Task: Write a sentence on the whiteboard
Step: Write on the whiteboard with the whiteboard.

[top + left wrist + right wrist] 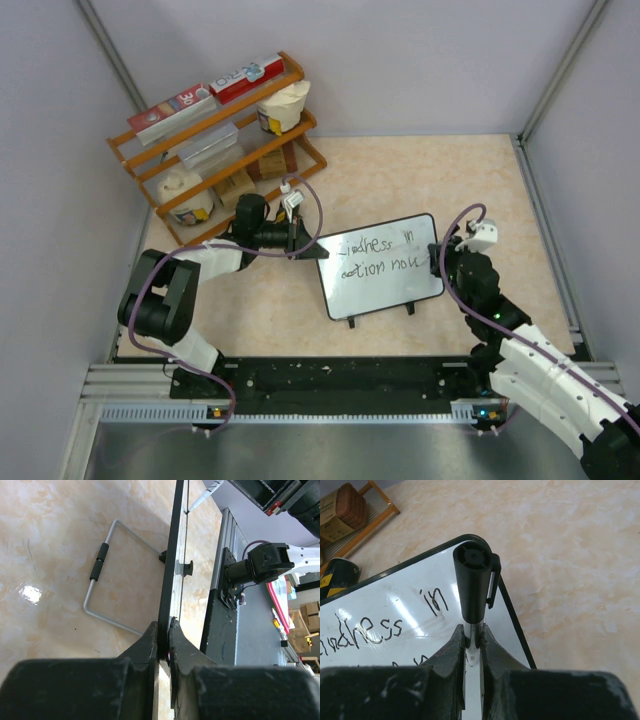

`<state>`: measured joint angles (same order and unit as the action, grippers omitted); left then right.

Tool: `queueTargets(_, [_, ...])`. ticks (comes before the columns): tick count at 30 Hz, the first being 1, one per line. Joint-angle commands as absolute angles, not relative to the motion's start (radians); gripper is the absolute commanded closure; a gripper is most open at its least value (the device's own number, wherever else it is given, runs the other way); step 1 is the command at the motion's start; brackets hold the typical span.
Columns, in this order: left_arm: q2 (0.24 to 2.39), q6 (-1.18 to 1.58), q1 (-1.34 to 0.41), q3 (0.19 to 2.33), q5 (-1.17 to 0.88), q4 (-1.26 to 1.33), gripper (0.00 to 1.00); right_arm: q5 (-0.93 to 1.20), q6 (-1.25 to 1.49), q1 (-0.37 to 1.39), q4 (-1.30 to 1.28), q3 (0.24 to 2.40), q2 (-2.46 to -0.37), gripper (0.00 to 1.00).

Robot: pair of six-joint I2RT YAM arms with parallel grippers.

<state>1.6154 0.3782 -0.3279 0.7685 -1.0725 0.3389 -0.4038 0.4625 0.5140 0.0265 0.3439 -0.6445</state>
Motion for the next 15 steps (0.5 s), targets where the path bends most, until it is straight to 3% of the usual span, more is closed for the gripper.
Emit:
queueTargets(1, [1.648, 0.242, -0.341, 0.742, -0.969, 0.273, 1.00, -0.445, 0.439, 0.502, 0.066, 0.408, -0.681, 1.00])
queueTargets(15, [1.647, 0.241, -0.341, 0.742, -0.968, 0.273, 1.00, -0.433, 0.422, 0.476, 0.106, 0.451, -0.710, 1.00])
